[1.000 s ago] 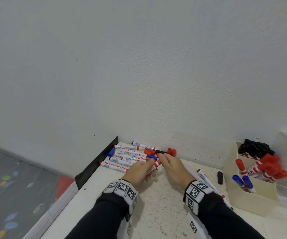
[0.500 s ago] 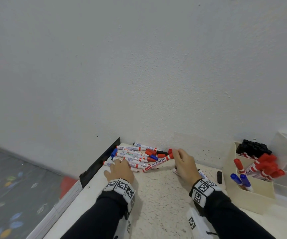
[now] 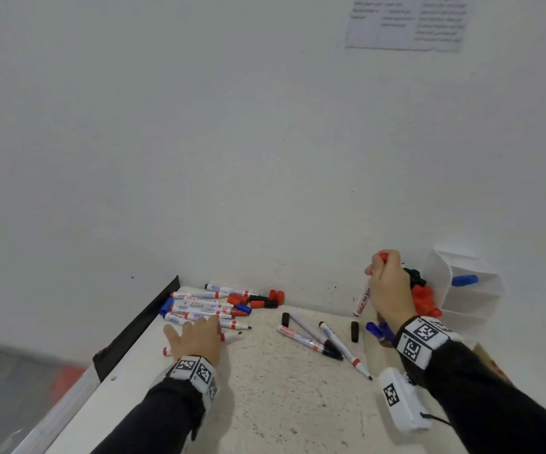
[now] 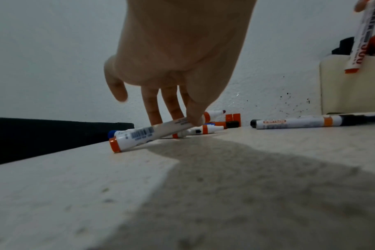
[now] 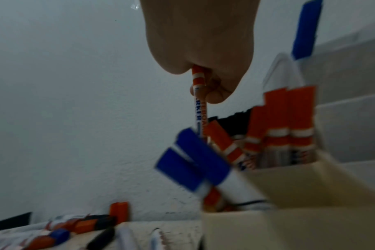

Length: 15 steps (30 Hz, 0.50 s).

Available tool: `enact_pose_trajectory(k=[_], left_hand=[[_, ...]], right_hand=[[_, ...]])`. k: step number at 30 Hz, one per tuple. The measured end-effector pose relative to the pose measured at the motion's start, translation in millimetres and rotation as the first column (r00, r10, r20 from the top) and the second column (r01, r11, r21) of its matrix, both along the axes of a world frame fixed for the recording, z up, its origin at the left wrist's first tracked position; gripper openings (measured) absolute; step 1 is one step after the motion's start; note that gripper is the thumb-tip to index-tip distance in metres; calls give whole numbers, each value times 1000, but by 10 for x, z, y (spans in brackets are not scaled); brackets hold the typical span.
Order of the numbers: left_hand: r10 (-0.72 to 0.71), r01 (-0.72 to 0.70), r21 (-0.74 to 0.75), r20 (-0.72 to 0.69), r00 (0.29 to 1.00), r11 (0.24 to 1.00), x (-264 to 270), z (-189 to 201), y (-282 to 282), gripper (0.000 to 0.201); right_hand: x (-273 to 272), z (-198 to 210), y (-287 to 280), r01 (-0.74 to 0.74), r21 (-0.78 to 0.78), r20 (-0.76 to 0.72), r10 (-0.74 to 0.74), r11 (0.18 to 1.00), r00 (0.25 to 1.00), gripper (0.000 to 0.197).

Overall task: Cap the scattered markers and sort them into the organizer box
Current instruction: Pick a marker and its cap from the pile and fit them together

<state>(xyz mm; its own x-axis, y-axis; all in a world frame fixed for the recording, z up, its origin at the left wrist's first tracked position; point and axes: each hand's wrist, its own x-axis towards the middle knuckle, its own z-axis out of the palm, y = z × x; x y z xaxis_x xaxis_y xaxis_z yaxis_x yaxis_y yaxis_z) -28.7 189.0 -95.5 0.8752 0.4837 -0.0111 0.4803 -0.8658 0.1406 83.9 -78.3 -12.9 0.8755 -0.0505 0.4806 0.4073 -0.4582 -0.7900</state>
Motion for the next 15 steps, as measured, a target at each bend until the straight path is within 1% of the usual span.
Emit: enact_pose_trajectory(k=[3, 6, 9, 14, 15], left_hand=[[-22, 30, -114, 75, 997, 993, 58, 23, -57, 22], [-42, 70, -224, 127, 991, 972, 108, 45, -100, 17], [-48, 93, -303, 152, 987, 948, 158, 74, -121, 15], [-42, 103, -387, 162, 986, 916, 225, 132, -143, 10], [-35, 106, -411, 176, 984, 905, 239, 143, -151, 8]], right_hand=[[1, 108, -304, 128, -4, 1, -128, 992, 992, 20], [56, 149, -443, 199, 22, 89, -200, 980, 976, 17], [105, 126, -451, 220, 6, 130, -219, 975, 967, 13], [88, 118, -472, 240, -75, 201, -221, 968, 954, 22], [80, 115, -485, 240, -114, 204, -213, 964, 955, 23]])
